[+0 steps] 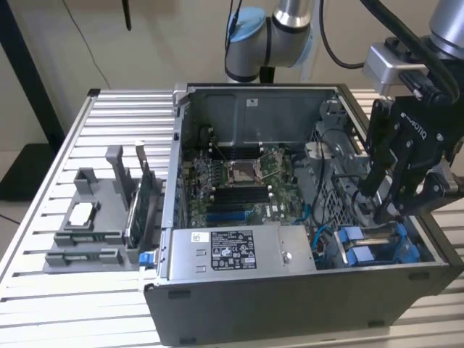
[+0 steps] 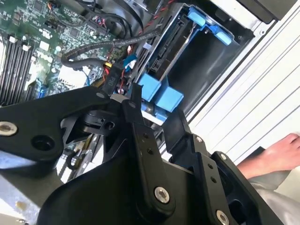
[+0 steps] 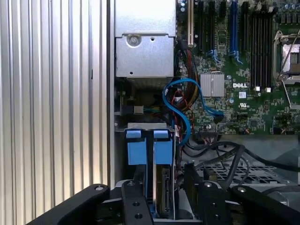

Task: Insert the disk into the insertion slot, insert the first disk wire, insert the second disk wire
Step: 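Insert the disk into the insertion slot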

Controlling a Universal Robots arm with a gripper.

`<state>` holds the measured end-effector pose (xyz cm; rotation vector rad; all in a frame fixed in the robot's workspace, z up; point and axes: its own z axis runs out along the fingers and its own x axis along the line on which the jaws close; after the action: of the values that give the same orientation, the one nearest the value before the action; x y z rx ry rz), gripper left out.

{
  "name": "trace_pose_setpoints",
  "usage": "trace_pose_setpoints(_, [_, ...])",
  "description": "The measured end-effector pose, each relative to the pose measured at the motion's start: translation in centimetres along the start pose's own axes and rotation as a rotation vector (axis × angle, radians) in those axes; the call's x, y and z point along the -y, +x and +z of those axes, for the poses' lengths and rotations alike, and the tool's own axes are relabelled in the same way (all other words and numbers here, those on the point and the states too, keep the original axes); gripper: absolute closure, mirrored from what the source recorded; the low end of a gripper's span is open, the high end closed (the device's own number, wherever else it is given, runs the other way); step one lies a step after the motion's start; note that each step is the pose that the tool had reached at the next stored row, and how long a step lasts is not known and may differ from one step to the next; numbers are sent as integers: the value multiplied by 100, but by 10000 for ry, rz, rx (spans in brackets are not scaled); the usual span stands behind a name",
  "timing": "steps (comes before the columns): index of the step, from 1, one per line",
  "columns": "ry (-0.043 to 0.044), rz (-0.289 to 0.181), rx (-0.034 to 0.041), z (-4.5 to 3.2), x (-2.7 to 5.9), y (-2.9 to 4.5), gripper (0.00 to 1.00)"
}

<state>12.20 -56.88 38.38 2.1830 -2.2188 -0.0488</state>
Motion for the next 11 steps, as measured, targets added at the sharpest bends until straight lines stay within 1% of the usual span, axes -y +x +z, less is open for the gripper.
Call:
trace_pose_setpoints(1, [0, 1, 1, -14, -1, 0, 54])
trace_pose_setpoints(4, [-8, 6, 23, -88, -12, 0, 54])
trace_pose_setpoints(8, [-9, 11, 21, -117, -39, -36, 54])
trace_pose_setpoints(11, [-9, 10, 23, -121, -41, -70, 54])
